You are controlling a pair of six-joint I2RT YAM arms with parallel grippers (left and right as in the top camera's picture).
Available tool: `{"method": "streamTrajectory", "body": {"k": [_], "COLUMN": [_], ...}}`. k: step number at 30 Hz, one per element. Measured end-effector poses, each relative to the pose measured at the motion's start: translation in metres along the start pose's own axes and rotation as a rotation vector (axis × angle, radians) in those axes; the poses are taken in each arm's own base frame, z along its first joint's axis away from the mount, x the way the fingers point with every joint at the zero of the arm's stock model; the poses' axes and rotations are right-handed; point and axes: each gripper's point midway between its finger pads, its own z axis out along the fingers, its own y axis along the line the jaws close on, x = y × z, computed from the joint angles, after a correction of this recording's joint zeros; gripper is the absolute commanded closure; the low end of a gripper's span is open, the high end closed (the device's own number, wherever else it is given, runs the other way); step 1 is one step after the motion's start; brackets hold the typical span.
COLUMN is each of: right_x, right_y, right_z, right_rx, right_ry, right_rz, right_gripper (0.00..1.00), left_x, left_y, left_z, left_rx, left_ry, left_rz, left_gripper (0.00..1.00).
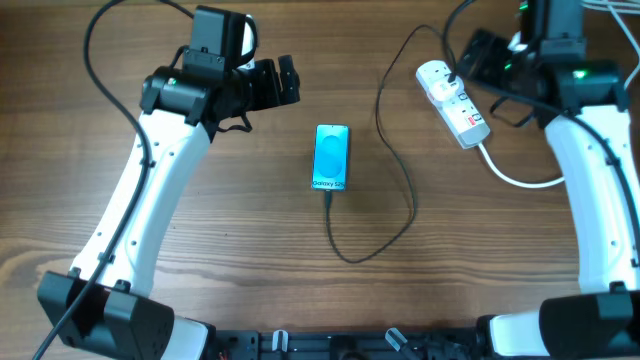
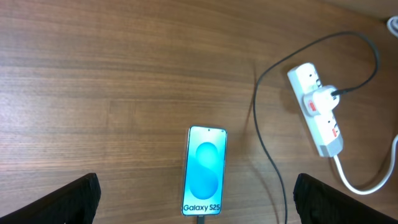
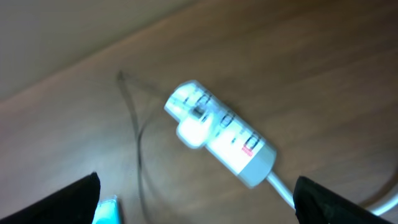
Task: Plug charger to phone and switch on socket
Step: 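Move the right gripper over the white power strip's switch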
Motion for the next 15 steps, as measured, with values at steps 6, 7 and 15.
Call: {"method": "streamTrajectory", "body": {"k": [6, 7, 15], "right_x": [0.007, 0.020, 0.081], "right_y": [-0.056, -0.061, -0.099], "right_z": [0.103, 0.122, 0.199], "right_rx": [0.144, 0.164, 0.317], "right_ry": [0.092, 0.138, 0.307], "right_rz": [0.072, 0.070, 0.002], "right_gripper": [0.00, 0.00, 0.00], "left_x": [0.000, -0.001, 0.000], "left_y": [0.003, 0.004, 0.004], "left_z": [0.000, 0.000, 0.000], "left_rx": [-0.018, -0.021, -0.021], "left_ry": [-0.006, -0.007, -0.007], "left_rz": [-0.008, -0.008, -0.008], "left_gripper": [0.00, 0.00, 0.00]}}
